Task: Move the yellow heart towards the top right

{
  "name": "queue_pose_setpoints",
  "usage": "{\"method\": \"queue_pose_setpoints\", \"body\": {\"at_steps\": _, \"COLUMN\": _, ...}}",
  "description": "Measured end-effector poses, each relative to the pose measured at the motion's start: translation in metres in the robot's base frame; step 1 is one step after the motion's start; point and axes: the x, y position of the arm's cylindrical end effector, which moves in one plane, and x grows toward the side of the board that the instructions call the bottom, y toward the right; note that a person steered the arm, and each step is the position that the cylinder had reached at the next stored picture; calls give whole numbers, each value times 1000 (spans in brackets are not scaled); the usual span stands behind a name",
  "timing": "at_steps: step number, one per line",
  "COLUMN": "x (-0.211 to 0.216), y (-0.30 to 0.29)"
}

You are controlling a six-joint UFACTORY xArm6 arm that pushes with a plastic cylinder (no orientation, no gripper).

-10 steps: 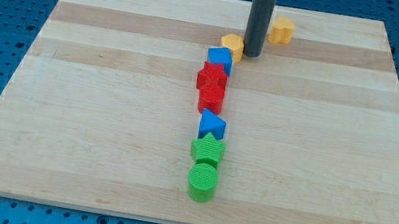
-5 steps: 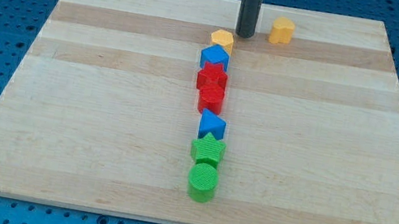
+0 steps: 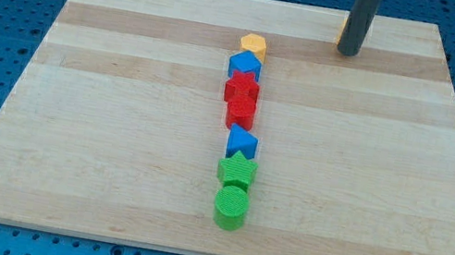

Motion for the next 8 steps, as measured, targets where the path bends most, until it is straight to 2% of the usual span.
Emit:
{"method": "queue_pose_setpoints", "body": {"at_steps": 1, "x": 5, "y": -9}}
{"method": "queue_pose_setpoints", "body": {"at_steps": 2, "x": 29, "y": -33}}
{"method": "queue_pose_setpoints", "body": {"at_steps": 4, "x": -4, "y": -35}}
{"method": "queue_pose_setpoints", "body": {"at_steps": 5, "x": -33, "y": -29}}
{"method": "queue_pose_setpoints", "body": {"at_steps": 8, "x": -36, "y": -18}}
